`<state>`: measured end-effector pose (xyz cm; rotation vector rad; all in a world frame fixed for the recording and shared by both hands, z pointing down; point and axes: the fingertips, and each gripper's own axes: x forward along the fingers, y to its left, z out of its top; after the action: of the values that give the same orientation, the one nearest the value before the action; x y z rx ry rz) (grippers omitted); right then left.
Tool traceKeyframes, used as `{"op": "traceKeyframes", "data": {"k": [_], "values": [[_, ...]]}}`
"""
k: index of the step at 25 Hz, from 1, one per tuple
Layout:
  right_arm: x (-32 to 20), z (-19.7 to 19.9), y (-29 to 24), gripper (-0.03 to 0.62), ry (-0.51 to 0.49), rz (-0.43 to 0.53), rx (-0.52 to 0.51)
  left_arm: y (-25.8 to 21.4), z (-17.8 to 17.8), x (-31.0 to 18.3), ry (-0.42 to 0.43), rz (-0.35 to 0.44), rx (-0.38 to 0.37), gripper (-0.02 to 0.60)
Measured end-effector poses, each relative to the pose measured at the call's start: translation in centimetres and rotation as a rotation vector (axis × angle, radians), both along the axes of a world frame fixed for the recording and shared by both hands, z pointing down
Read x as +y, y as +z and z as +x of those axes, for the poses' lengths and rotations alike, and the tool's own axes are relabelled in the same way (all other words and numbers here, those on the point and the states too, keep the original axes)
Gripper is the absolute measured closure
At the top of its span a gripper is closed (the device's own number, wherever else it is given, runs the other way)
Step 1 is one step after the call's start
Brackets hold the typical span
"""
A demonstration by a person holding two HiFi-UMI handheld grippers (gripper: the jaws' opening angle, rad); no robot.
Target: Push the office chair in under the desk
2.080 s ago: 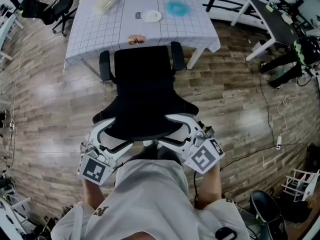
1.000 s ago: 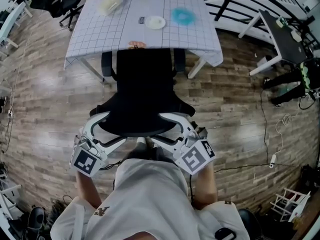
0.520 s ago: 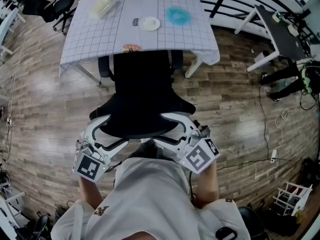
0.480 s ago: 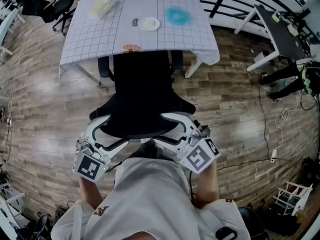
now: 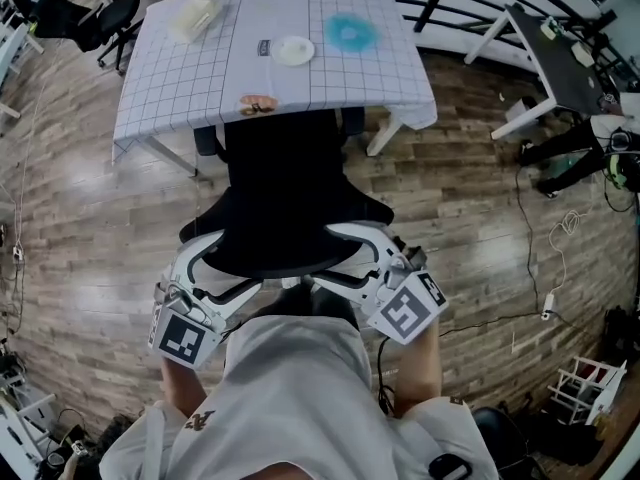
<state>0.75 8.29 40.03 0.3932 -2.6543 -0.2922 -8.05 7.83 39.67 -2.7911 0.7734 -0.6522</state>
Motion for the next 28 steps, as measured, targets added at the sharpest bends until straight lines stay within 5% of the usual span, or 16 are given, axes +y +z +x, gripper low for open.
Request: {"op": "traceKeyframes", "data": {"k": [28], "values": [[-6.9, 3.6, 0.0, 0.278, -0.046, 0.021, -0.011, -0.1, 3.4, -6.9, -0.06, -0.016, -0.005, 0.189]]}}
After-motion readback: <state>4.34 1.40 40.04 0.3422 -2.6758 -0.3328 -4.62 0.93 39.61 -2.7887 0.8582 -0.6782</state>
